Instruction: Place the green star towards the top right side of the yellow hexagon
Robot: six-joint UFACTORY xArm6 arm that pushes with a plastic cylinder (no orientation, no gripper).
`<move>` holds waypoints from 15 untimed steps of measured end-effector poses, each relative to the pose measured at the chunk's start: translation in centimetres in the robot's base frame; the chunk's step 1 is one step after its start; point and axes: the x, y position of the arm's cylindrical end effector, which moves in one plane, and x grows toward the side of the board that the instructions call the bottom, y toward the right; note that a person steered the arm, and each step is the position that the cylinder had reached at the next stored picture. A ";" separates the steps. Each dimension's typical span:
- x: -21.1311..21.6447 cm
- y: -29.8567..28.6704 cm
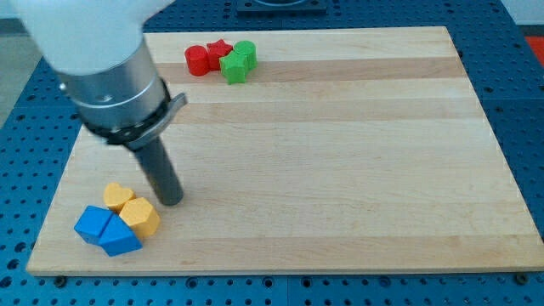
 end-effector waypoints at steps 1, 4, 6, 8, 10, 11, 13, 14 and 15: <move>-5.5 6.4; -29.2 17.3; -30.1 10.3; -28.1 5.7; -24.9 4.6; -23.0 4.5; -17.7 4.0; -15.8 4.6; -13.9 4.8</move>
